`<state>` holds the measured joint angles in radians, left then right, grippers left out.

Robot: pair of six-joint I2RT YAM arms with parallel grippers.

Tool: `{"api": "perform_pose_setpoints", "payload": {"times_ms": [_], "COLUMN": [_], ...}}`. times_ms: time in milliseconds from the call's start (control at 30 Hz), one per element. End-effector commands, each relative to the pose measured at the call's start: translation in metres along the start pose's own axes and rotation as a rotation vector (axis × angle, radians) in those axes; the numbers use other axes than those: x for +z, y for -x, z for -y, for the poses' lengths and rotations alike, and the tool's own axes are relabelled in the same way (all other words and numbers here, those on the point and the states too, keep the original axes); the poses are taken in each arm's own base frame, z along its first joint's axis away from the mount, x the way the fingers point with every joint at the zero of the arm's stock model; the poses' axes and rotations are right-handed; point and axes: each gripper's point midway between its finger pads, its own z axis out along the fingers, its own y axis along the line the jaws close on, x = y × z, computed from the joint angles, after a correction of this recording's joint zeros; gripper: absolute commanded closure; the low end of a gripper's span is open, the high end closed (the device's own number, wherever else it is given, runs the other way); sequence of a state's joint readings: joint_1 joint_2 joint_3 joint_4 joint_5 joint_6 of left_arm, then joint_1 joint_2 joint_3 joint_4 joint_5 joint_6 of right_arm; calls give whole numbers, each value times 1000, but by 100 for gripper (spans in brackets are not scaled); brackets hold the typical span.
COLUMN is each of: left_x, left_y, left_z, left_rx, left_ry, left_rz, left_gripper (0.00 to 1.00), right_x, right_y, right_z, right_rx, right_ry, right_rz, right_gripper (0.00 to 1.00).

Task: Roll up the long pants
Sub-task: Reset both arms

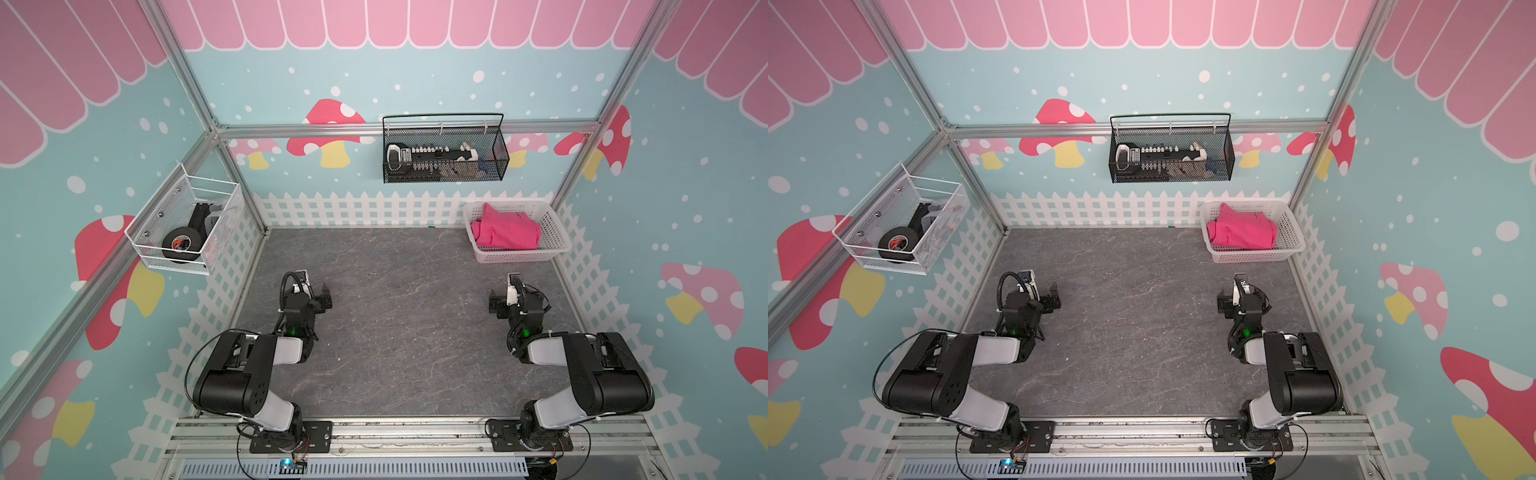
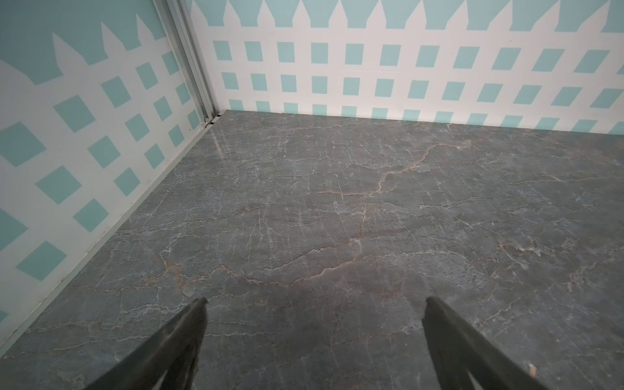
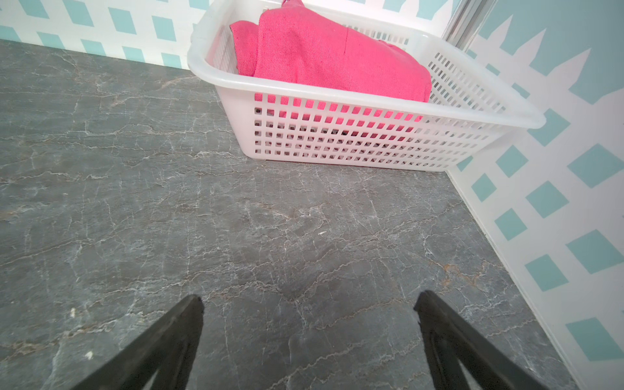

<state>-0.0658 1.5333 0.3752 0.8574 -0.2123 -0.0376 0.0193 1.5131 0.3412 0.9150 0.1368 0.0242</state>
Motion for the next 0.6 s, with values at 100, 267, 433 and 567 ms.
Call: {"api": "perform_pose_setpoints", "payload": {"times_ms": [100,267,433,567], "left_x": [3,3,3,3], "left_y": [12,12,12,13], "left_z": [0,-1,-1,-1], "left_rx": [-1,-2,-1,-2], "left_ry": [-5,-4,-5,-4], "left_rz": [34,34,33,35], "left_gripper": [1,1,1,1], "right_x": [-34,-72,-71,-42], "right_y": [30,43,36,19], "right_z": [19,26,20,11], "right_rx": [48,43,28,32], "right_ry": [-57,-67,-46,-19], "right_rz": [39,121,138,96], "right_gripper": [1,1,2,1]}}
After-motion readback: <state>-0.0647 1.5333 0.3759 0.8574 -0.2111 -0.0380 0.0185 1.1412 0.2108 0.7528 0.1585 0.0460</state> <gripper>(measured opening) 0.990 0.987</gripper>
